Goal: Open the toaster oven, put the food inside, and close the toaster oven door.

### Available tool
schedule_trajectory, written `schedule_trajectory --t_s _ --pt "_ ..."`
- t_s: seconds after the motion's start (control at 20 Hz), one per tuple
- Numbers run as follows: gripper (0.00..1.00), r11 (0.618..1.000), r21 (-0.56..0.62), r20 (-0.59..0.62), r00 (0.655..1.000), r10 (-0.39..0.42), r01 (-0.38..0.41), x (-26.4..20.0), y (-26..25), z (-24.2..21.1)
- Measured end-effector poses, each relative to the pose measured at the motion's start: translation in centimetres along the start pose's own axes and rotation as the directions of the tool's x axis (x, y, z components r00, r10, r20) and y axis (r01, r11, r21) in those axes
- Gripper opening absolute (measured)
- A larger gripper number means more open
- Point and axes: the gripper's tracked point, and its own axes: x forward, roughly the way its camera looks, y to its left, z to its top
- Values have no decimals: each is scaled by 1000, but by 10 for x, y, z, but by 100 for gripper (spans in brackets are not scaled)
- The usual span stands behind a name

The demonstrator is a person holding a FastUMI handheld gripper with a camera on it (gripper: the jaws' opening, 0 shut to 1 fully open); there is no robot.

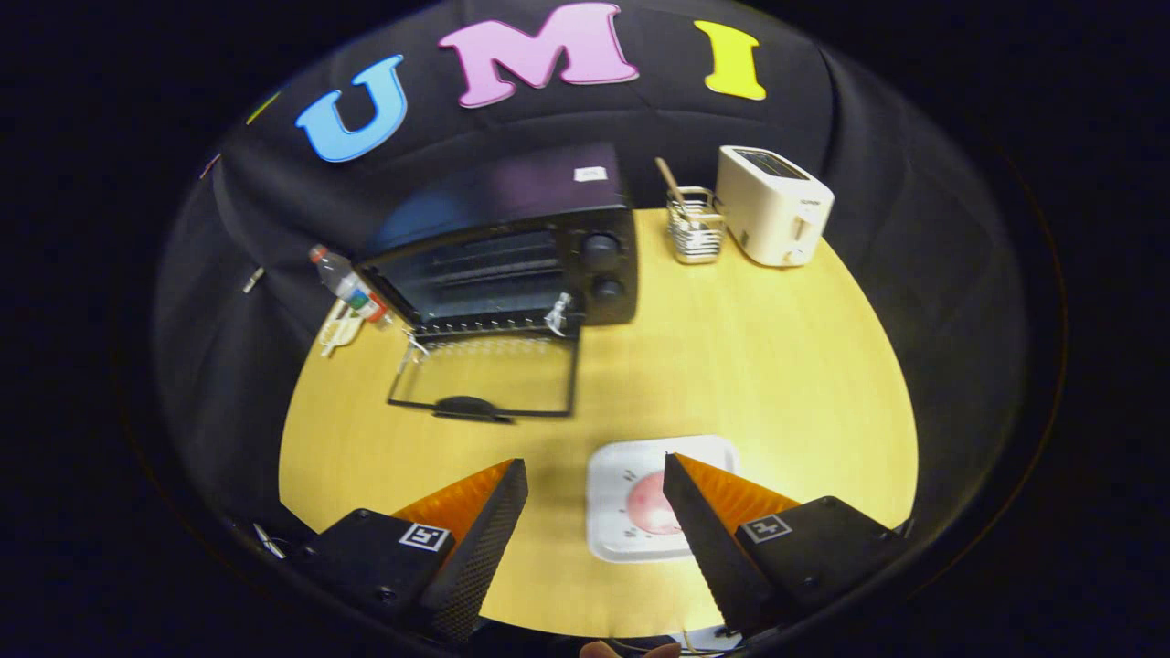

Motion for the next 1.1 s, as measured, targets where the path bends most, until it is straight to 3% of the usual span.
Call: schedule_trajectory --t_s 0.2,0.4,0.6,0.7,0.75,0.85,0.9,1.05,1.1 --pt "99 997 -27 -136 988 -69 66 27 -69 -24" --pt "99 998 -25 -297 952 -70 66 69 -101 -62" --pt "99 995 -54 -372 924 -93 79 97 -122 -84" --pt "85 996 -60 -395 915 -81 62 105 -122 -91" --pt "70 995 -71 -398 913 -89 66 105 -125 -91" --pt "59 996 -78 -419 905 -75 46 106 -121 -90" --pt "58 996 -83 -425 903 -58 25 113 -119 -88" --pt "20 1000 -14 -439 898 -25 21 111 -117 -87" --pt "20 1000 22 -435 900 24 -16 112 -115 -72"
